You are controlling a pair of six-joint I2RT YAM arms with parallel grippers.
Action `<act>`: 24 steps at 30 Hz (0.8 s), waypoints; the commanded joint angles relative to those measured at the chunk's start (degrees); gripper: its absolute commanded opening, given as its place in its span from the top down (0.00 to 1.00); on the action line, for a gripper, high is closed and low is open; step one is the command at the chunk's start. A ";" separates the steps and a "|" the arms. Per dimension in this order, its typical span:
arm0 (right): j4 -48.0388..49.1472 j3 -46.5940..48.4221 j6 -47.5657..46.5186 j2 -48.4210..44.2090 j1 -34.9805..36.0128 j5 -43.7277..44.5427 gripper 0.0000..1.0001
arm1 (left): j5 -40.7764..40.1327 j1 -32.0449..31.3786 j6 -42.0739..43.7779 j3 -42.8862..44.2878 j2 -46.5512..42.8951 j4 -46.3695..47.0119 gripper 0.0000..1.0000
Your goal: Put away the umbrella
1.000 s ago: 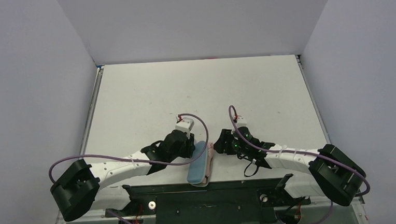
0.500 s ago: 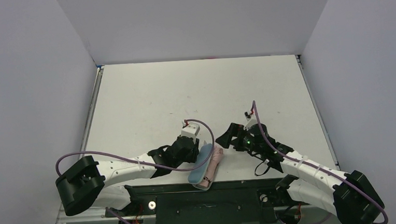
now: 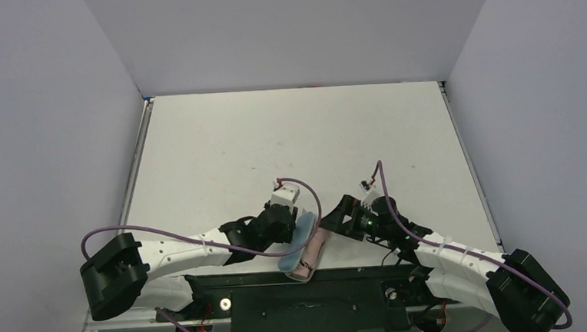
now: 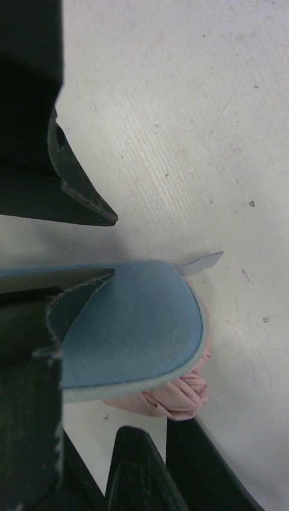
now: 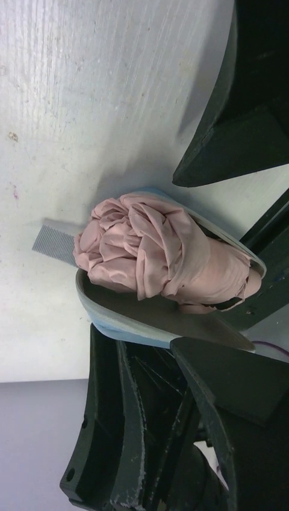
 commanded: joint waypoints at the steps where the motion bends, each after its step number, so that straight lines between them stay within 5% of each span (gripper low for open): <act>1: 9.40 -0.78 3.36 1.68 0.82 -1.18 0.09 | -2.58 -2.47 1.06 5.43 -1.49 -2.91 0.71; 16: 12.06 -1.41 4.09 5.65 2.40 0.60 0.09 | -4.15 -7.36 0.45 9.08 5.18 -2.44 0.71; 24: 5.04 -0.32 2.45 6.93 2.84 4.42 0.09 | -4.65 -8.07 -0.06 9.17 6.05 -2.70 0.71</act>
